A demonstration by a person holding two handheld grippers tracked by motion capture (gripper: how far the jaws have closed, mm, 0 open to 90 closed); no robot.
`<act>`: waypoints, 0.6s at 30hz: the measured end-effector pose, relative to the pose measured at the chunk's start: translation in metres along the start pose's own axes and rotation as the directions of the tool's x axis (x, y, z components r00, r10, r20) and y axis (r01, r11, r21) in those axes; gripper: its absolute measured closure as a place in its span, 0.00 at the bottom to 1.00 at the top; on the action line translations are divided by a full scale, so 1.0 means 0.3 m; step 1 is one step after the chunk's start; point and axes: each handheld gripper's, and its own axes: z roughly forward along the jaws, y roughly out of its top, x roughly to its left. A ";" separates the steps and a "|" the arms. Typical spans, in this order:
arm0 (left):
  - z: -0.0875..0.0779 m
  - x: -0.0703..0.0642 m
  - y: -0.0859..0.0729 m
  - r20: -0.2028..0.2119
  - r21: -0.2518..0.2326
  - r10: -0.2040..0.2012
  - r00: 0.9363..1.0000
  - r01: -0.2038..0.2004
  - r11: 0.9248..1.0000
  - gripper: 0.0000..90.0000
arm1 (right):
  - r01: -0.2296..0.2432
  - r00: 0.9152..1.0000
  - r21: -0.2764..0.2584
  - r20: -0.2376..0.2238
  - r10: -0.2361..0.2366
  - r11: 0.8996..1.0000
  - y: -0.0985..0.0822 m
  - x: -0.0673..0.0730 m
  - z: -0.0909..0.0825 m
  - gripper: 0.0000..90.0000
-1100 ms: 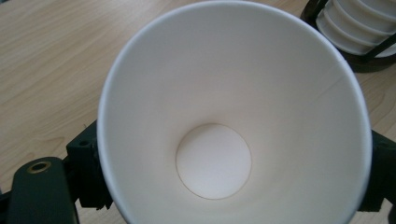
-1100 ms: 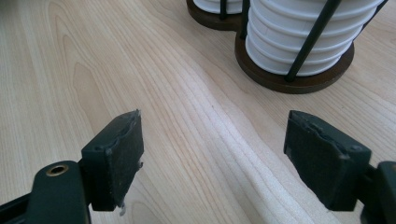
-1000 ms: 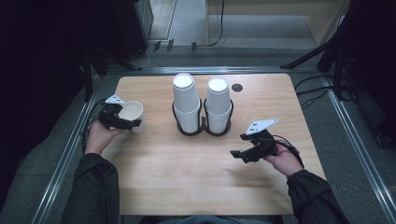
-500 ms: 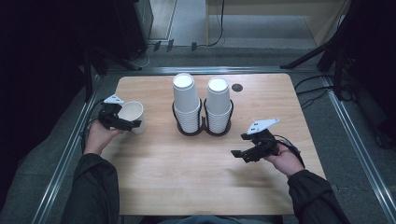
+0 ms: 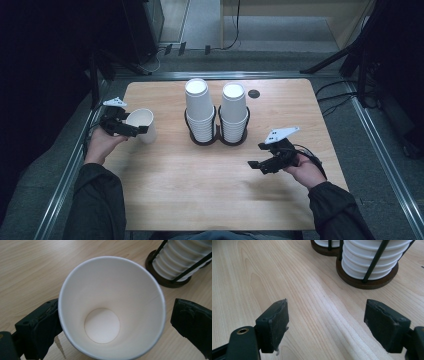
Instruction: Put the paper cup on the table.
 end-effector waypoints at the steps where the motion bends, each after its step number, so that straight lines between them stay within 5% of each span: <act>1: -0.004 -0.003 0.006 0.001 0.007 0.002 1.000 -0.002 1.000 0.00 | -0.002 1.000 0.003 -0.004 0.002 1.000 0.000 0.001 0.001 0.23; 5: -0.027 -0.011 0.029 -0.001 0.012 0.006 1.000 -0.006 1.000 0.00 | 0.011 1.000 0.010 -0.010 -0.011 1.000 -0.001 0.004 0.004 0.23; 10: -0.071 -0.008 0.037 -0.068 -0.008 0.003 0.998 -0.003 1.000 0.00 | 0.020 1.000 0.014 -0.008 -0.020 1.000 -0.002 0.005 0.004 0.23; 18: -0.131 -0.011 0.039 -0.040 -0.041 -0.051 0.998 0.049 0.998 0.00 | 0.022 1.000 0.011 -0.011 -0.022 1.000 0.001 0.000 0.004 0.23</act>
